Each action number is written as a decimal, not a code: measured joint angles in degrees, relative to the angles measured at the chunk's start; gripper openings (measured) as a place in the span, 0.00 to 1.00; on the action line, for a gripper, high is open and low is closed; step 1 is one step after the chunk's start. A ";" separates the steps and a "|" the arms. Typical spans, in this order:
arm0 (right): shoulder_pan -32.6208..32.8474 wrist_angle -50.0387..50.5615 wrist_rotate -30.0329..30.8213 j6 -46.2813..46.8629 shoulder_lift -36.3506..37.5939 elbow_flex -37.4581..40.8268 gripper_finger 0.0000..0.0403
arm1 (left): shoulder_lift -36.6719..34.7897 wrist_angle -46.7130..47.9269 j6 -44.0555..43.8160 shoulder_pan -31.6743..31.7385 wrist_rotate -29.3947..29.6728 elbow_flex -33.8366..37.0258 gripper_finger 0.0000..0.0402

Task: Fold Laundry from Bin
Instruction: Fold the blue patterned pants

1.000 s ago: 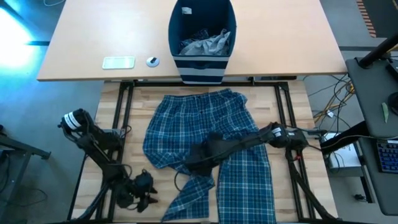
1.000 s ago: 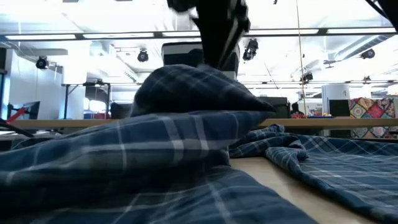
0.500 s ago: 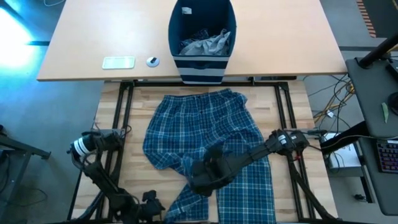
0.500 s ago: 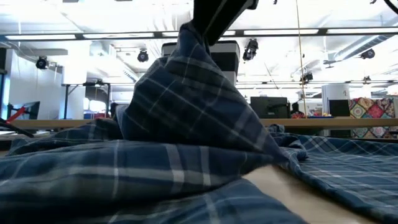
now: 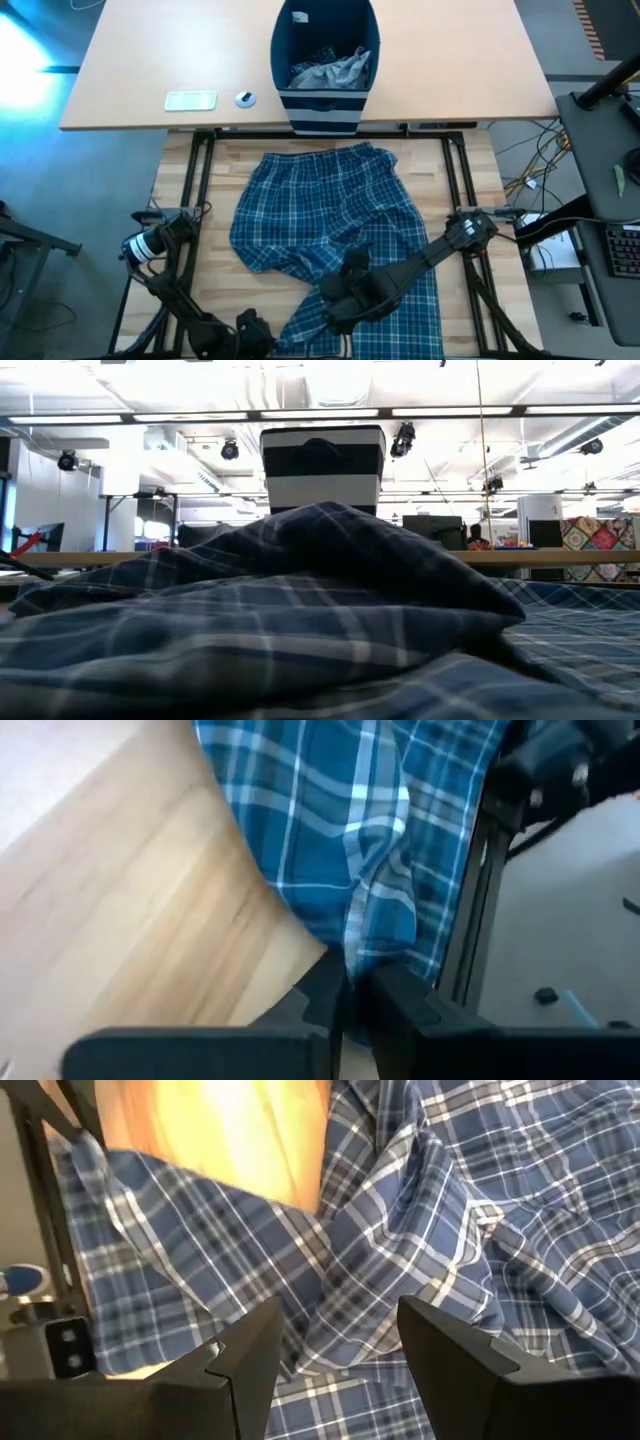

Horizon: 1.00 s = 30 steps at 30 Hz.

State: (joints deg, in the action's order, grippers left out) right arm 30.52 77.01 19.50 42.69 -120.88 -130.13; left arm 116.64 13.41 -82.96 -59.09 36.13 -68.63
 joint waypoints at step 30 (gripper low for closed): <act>1.99 -15.00 7.81 -5.82 -1.81 1.27 0.49 | 3.98 38.79 -2.05 -12.01 -40.13 -62.41 0.17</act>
State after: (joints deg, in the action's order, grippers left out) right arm 32.51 62.02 27.32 36.88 -122.70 -128.86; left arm 120.63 52.20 -85.01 -71.10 -4.01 -131.04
